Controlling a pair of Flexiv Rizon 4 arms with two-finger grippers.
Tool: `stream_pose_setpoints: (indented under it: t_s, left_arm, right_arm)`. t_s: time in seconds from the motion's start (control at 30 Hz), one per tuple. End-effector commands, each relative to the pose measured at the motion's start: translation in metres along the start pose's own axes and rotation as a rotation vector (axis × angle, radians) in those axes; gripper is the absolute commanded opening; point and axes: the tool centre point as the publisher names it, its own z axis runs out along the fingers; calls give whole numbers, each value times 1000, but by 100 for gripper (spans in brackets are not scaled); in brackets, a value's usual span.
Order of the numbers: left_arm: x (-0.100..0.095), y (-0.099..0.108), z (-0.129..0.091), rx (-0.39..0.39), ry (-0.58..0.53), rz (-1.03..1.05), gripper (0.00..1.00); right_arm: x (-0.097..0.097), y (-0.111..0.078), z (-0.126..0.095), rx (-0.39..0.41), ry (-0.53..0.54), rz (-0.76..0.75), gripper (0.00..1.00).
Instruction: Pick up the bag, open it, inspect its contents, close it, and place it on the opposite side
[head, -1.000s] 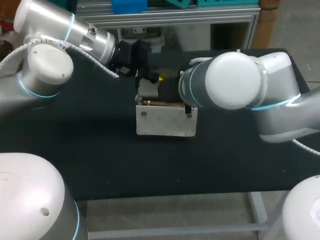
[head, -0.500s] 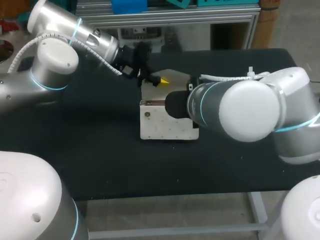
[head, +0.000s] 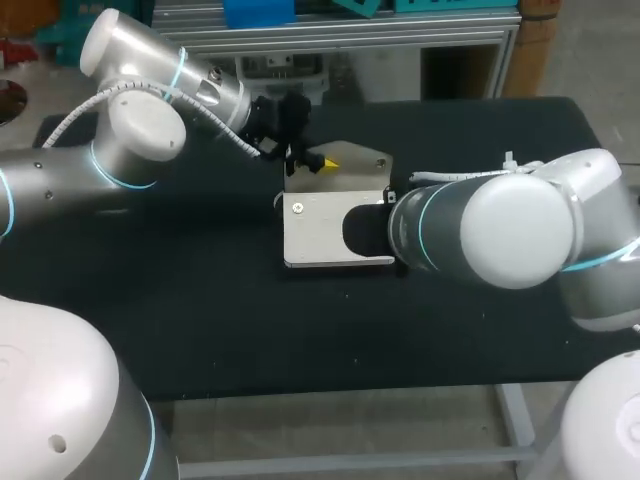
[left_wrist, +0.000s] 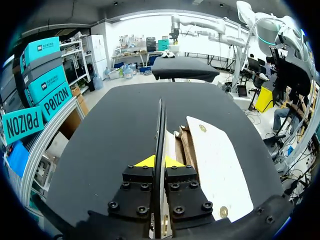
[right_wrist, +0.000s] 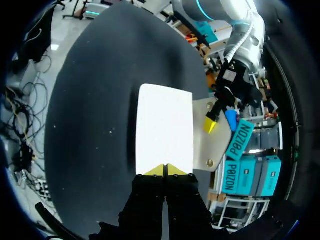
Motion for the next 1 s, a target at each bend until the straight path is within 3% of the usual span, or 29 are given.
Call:
stream_pose_setpoints:
  t_s: [0.03,0.23,0.37,0.63,0.77,0.9,0.93,1.0]
  left_arm:
    - [-1,12,8,-1,-18,2,0]
    - [-3,24,19,-26,22,11,0]
    - [-4,27,24,-39,28,24,0]
    - [-9,34,30,-40,43,13,0]
    - [-10,36,31,-44,54,12,0]
    - [-10,38,32,-47,65,10,0]
    - [-10,38,33,-50,69,9,0]
    - [-10,39,33,-53,75,10,0]
  right_arm:
    - [8,-5,35,-28,3,-4,0]
    - [16,-5,49,-46,24,-26,2]
    - [21,-1,51,-43,28,-43,29]
    - [33,0,60,-25,60,-51,48]
    - [39,-3,65,-24,79,-54,50]
    - [38,-6,71,-13,87,-55,59]
    - [37,-7,73,-13,88,-55,67]
    - [34,-8,77,-13,91,-54,75]
